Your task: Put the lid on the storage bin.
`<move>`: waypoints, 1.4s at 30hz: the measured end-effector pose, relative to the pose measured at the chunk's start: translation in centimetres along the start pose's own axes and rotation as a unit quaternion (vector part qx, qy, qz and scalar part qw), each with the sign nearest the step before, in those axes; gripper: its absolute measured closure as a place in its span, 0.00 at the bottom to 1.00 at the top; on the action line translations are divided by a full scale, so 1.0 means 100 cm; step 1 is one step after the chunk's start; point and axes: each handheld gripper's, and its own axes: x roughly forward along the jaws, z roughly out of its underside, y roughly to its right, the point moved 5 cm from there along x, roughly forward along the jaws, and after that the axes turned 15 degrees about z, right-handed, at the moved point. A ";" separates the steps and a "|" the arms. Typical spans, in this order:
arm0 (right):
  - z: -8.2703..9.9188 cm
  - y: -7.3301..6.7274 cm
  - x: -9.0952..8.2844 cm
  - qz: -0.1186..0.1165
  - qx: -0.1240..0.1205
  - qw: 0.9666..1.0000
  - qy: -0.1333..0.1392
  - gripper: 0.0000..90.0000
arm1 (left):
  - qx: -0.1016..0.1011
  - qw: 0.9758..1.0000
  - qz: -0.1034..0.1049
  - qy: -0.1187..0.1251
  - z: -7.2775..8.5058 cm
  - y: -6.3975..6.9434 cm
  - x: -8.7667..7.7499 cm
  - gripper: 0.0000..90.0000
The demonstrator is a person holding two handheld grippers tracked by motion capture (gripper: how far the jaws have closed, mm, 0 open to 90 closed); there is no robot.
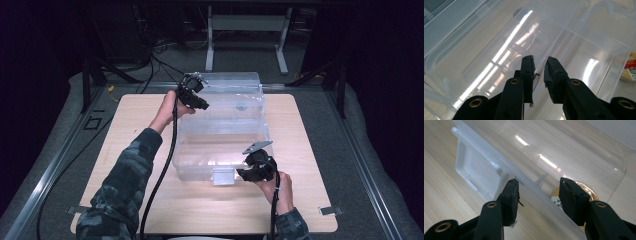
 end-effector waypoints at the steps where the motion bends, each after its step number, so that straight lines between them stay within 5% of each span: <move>1: 0.000 0.000 0.000 0.000 0.001 1.000 0.001 0.56 | 0.003 1.000 0.001 -0.003 0.000 0.001 -0.002 0.85; 42: 0.000 -0.001 0.000 0.001 0.005 1.000 0.000 0.55 | 0.030 0.999 -0.008 0.027 0.015 0.044 -0.026 0.86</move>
